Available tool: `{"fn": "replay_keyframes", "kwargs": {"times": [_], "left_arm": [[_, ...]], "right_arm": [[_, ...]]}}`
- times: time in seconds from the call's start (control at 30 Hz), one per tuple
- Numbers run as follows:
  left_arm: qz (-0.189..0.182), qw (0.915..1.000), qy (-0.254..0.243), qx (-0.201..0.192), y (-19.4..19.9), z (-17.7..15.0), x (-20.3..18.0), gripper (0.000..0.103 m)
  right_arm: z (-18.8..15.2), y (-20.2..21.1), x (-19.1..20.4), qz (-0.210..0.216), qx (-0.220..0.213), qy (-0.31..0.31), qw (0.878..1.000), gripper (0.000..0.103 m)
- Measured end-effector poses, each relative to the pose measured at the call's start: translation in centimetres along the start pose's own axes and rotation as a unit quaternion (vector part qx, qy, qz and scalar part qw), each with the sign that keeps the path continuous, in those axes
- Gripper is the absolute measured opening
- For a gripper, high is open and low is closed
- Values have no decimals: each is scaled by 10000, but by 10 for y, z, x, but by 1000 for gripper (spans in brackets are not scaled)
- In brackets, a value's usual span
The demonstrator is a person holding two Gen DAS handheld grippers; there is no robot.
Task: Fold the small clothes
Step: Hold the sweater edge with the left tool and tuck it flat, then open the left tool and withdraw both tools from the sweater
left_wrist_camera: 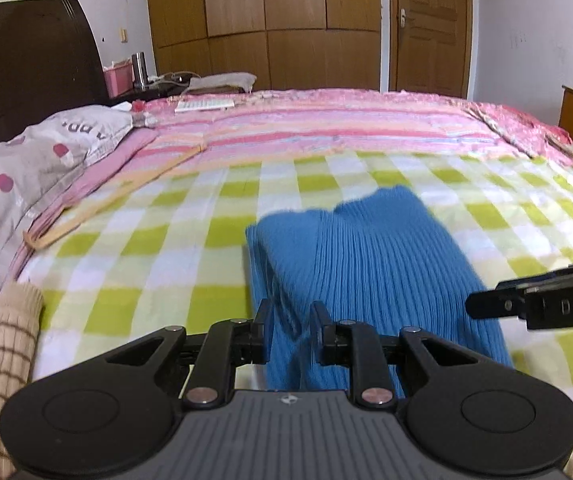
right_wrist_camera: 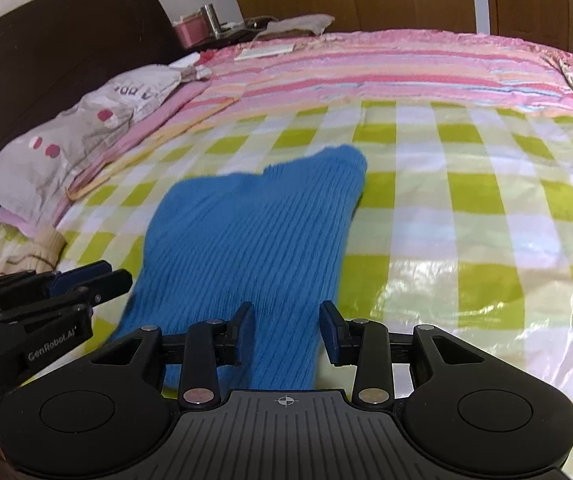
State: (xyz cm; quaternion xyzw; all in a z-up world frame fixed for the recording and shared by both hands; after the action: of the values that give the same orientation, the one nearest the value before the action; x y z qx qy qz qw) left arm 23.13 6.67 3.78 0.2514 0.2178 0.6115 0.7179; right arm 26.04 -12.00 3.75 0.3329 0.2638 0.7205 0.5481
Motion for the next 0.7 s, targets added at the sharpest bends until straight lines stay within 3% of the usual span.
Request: {"fn": "replay_keyframes", "kwargs": {"times": [0.33, 0.7], "left_arm": [[-19, 10000, -78, -33, -42, 30, -8, 29], [113, 9997, -131, 142, -71, 27, -8, 30]], "right_arm": [[32, -24, 0, -142, -221, -4, 9997, 41], [39, -47, 0, -142, -225, 36, 9996, 47]]}}
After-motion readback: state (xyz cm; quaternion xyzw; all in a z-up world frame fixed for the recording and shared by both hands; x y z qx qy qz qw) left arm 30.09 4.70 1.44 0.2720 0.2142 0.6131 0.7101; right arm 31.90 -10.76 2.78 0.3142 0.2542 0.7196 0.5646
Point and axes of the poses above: each gripper's, at about its wrist camera, not at the fingertips, and y roughly against the way its jaws point, x to its left, z to its top, the point moved 1 cm from there along -y, roughly the way its jaws point, and after that the axes turned 3 degrees about -z, right-handed, at the moved point
